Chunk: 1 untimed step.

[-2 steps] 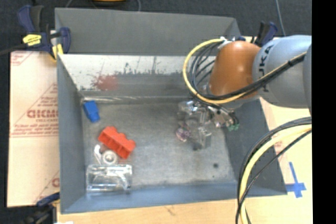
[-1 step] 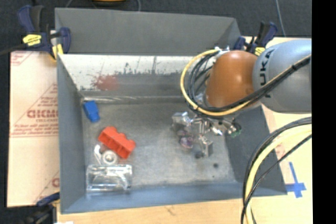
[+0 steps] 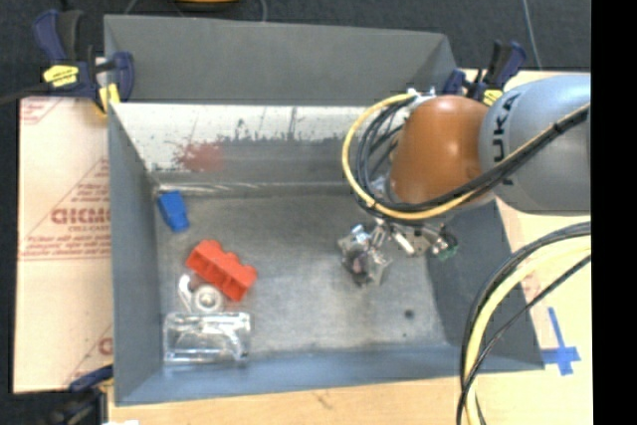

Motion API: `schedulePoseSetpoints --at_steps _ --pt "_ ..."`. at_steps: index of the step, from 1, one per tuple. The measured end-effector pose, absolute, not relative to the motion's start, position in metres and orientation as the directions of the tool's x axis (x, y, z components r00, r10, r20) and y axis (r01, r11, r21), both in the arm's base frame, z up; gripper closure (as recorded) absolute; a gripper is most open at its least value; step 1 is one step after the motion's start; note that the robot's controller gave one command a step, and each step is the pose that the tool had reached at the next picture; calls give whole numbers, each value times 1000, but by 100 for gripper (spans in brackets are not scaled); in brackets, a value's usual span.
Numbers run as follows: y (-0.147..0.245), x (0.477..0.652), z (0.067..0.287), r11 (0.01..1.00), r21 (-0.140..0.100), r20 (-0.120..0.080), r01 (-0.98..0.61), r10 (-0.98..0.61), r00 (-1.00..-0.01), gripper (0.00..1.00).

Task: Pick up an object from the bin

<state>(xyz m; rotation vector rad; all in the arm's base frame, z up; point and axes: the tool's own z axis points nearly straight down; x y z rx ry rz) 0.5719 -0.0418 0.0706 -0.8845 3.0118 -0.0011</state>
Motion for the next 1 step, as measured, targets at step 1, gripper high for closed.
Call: schedulePoseSetpoints --at_steps 1 --pt "-20 558 226 782 -8 -9 -623 -623 -782 100"
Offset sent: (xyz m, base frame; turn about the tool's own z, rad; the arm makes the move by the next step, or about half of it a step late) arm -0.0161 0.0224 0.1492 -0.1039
